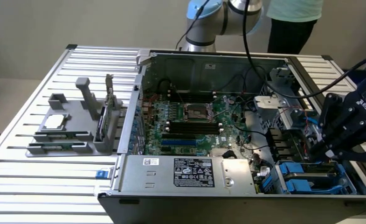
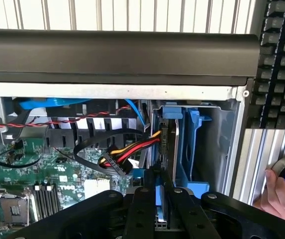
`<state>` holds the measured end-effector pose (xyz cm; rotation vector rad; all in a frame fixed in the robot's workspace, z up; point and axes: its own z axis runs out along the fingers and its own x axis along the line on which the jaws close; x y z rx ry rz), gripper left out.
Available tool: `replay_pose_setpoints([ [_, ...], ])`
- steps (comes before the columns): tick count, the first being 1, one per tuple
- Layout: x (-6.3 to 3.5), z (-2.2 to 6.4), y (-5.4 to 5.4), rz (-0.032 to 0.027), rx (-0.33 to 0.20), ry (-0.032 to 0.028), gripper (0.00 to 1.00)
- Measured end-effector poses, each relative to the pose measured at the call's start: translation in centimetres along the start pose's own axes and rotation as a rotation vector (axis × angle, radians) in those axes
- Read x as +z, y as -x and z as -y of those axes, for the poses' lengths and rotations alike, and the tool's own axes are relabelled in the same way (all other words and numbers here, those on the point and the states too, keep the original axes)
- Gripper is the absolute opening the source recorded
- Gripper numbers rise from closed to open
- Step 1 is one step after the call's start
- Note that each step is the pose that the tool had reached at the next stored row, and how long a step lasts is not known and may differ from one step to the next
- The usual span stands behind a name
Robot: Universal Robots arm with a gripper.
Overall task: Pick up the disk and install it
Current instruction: 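Insert the second disk wire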
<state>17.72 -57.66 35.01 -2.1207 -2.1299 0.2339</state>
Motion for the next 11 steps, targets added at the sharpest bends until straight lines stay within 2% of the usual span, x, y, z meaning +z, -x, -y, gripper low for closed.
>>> replay_pose_setpoints([
  [5, 0.12, -0.02, 0.55, -0.0118, -0.002, 0.0019, 0.17],
  [9, 0.36, -0.07, 0.63, -0.0232, -0.005, 0.0074, 0.17],
  [11, 0.43, -0.10, 0.68, -0.0261, -0.006, 0.0092, 0.17],
])
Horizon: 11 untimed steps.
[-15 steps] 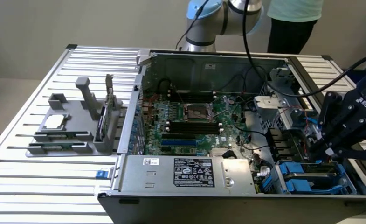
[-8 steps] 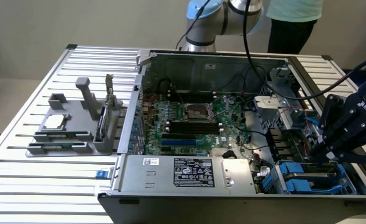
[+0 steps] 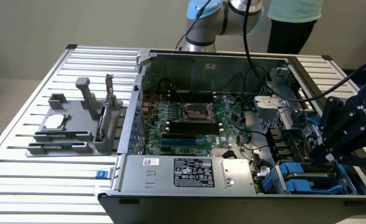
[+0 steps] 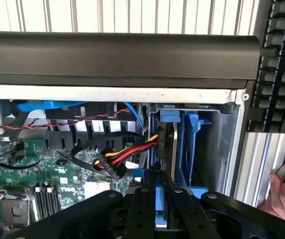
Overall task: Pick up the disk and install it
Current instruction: 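Insert the second disk wire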
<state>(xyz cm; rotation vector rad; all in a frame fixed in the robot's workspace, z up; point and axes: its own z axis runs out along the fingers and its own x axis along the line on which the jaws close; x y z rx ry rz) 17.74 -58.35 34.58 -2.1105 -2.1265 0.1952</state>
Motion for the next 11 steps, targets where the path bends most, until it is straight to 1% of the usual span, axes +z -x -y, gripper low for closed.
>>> replay_pose_setpoints([
  [2, 0.08, -0.03, 0.06, -0.0030, -0.001, 0.0010, 0.17],
  [5, 0.16, -0.09, 0.16, -0.0054, -0.001, 0.0014, 0.17],
  [11, 0.44, -0.21, 0.35, -0.0143, -0.004, 0.0014, 0.17],
])
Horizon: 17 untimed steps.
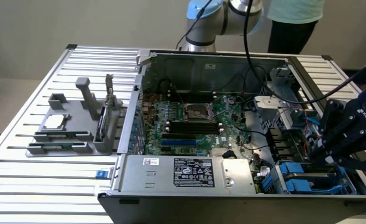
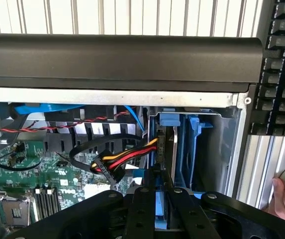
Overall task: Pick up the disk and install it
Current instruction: 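Insert the second disk wire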
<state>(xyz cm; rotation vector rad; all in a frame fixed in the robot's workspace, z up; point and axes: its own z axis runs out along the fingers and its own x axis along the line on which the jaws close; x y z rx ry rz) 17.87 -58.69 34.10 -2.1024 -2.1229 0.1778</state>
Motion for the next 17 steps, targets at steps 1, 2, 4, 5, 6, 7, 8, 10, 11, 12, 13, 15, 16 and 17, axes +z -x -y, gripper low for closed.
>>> replay_pose_setpoints([
  [1, 0.06, -0.02, 0.04, -0.0014, 0.000, 0.0000, 0.17],
  [2, 0.11, -0.03, 0.09, -0.0027, -0.001, 0.0000, 0.17],
  [4, 0.21, -0.06, 0.17, -0.0059, -0.002, 0.0001, 0.17],
  [5, 0.26, -0.08, 0.20, -0.0076, -0.002, 0.0001, 0.17],
  [6, 0.29, -0.09, 0.23, -0.0091, -0.003, 0.0001, 0.17],
  [7, 0.32, -0.10, 0.25, -0.0108, -0.003, 0.0002, 0.17],
  [8, 0.36, -0.11, 0.27, -0.0125, -0.004, 0.0001, 0.17],
  [10, 0.40, -0.14, 0.31, -0.0147, -0.005, 0.0001, 0.17],
  [11, 0.42, -0.15, 0.34, -0.0156, -0.005, 0.0001, 0.17],
  [12, 0.44, -0.17, 0.38, -0.0166, -0.006, 0.0001, 0.17],
  [13, 0.45, -0.19, 0.41, -0.0173, -0.006, 0.0001, 0.17],
  [15, 0.47, -0.23, 0.50, -0.0191, -0.007, 0.0001, 0.17],
  [16, 0.49, -0.25, 0.54, -0.0203, -0.008, 0.0000, 0.17],
  [17, 0.49, -0.25, 0.58, -0.0218, -0.008, 0.0001, 0.17],
])
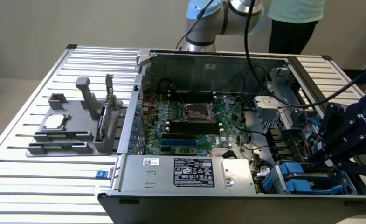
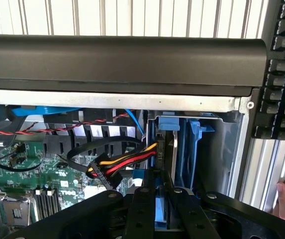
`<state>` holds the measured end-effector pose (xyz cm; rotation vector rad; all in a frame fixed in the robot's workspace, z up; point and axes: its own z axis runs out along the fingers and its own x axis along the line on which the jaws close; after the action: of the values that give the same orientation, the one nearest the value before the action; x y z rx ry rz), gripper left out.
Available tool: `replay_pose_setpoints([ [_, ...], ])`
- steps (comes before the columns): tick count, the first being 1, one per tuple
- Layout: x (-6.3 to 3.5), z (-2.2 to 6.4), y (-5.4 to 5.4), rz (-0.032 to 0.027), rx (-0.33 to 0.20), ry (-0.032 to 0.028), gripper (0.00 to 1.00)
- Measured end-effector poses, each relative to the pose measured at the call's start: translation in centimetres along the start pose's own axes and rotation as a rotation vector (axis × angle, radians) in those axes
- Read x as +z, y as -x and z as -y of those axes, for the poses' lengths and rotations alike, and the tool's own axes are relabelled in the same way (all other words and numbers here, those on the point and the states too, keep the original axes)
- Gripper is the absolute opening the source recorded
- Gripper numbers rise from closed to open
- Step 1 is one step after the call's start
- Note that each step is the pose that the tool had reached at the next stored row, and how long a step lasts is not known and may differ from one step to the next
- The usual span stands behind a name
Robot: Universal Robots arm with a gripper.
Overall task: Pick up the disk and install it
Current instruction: 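Insert the second disk wire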
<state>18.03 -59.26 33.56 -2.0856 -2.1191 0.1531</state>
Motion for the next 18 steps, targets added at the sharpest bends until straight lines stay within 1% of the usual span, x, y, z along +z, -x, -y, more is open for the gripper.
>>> replay_pose_setpoints([
  [10, 0.15, -0.03, 0.53, -0.0179, -0.009, 0.0000, 0.17],
  [13, 0.18, -0.04, 0.57, -0.0208, -0.011, -0.0001, 0.17],
  [18, 0.23, -0.04, 0.66, -0.0227, -0.014, -0.0001, 0.18],
])
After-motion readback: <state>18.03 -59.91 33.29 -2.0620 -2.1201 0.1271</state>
